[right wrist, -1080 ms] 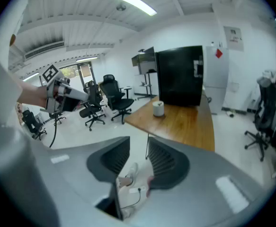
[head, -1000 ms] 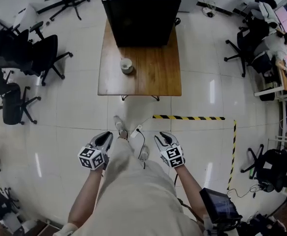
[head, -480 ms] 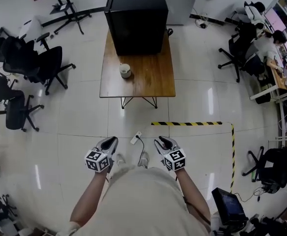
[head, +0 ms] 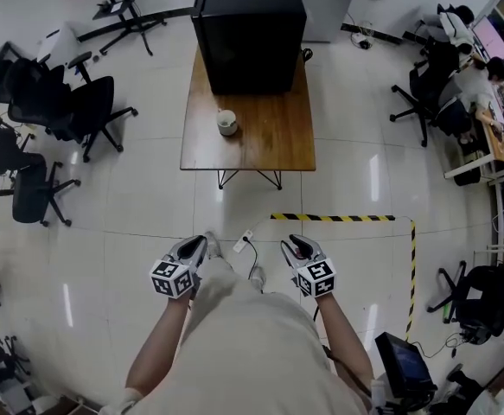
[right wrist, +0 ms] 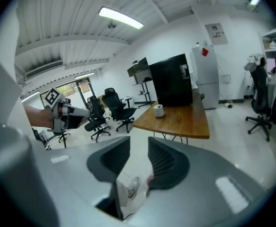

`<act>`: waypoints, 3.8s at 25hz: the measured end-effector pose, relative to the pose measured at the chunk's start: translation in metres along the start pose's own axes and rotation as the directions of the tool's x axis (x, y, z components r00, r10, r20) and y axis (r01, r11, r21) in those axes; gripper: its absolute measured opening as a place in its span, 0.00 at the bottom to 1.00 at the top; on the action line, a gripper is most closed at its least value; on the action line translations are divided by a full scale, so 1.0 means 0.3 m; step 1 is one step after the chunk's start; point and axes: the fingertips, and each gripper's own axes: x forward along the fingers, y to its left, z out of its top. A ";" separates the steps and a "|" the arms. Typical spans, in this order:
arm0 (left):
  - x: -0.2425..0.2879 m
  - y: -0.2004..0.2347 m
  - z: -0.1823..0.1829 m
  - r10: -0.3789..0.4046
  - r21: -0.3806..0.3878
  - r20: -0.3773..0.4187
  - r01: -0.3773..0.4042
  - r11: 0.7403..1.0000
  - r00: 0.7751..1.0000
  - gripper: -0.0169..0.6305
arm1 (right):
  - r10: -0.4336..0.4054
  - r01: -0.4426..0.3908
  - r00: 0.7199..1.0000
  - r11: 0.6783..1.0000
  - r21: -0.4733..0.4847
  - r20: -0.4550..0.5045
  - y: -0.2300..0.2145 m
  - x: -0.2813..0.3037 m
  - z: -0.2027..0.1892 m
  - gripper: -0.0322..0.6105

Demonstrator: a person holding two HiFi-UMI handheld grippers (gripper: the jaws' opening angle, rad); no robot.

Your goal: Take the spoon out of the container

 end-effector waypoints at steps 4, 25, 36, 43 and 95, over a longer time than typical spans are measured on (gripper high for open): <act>0.050 0.101 0.068 -0.006 0.000 -0.004 0.006 1.000 1.000 0.07 | -0.016 0.016 1.000 1.000 0.008 0.004 -0.027 0.093 0.066 0.24; 0.397 0.440 0.426 -0.347 0.154 -0.271 0.396 0.905 0.898 0.07 | -0.189 0.187 0.980 0.982 -0.032 -0.067 -0.135 0.733 0.627 0.24; 0.509 0.559 0.517 -0.309 0.147 -0.245 0.350 0.925 0.919 0.07 | -0.149 0.153 0.980 0.988 0.024 -0.131 -0.256 0.906 0.727 0.23; 0.609 0.575 0.580 -0.182 0.116 -0.193 0.207 0.971 0.964 0.08 | -0.009 0.043 0.977 0.987 0.155 -0.212 -0.386 1.109 0.709 0.24; 0.682 0.637 0.760 -0.013 0.054 -0.077 0.018 0.998 0.997 0.08 | 0.181 0.026 0.961 0.691 0.722 -0.207 -0.505 1.382 0.627 0.12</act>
